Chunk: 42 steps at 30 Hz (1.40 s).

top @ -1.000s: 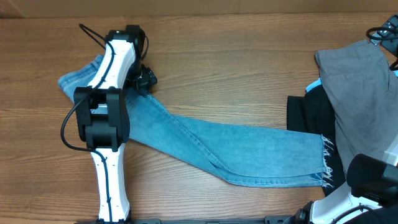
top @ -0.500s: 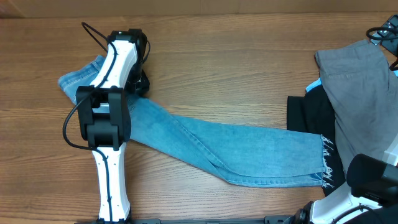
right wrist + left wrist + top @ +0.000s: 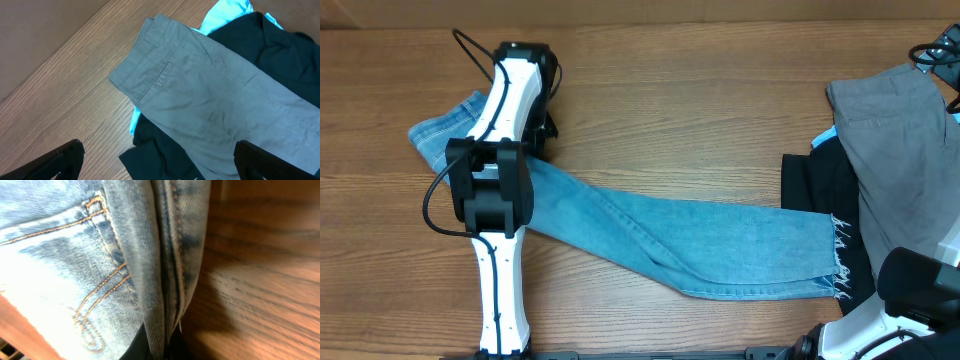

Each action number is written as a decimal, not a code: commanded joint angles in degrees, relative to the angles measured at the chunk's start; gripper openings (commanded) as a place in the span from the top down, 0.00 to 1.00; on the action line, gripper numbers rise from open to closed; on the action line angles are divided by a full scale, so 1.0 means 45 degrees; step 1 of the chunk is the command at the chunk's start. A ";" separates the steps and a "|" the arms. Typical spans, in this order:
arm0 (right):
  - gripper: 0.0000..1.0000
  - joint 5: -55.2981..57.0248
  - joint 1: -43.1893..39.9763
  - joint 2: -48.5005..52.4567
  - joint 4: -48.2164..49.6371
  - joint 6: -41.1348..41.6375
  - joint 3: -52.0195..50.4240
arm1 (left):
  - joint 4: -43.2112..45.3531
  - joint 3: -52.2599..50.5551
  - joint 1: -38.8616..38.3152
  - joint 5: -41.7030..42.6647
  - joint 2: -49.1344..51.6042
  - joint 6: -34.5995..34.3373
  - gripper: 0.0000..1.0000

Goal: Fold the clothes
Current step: 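Drag the jeans waistband leftward with the left gripper to straighten the legs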

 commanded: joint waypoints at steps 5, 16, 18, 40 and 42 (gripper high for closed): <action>0.00 -0.0015 0.0010 -0.0389 0.0029 0.0039 0.0209 | -0.1894 0.3230 0.0117 -0.0767 0.0034 -0.0471 0.96; 0.00 -0.0015 0.0010 -0.0389 0.0034 0.0039 0.0209 | -0.1894 0.3410 0.0656 -0.0520 -0.1190 -0.0505 0.96; 0.00 -0.0019 0.0010 -0.0389 0.0034 0.0044 0.0209 | -0.1894 0.3405 0.0860 -0.0476 -0.1506 -0.0491 0.96; 0.00 -0.0019 0.0010 -0.0389 0.0029 0.0044 0.0209 | -0.1889 -0.1064 0.3798 0.0209 -0.3827 -0.0743 0.96; 0.00 -0.0015 0.0010 -0.0389 0.0034 0.0044 0.0209 | -0.1885 -0.1486 0.4289 0.0000 -0.3823 -0.1093 0.96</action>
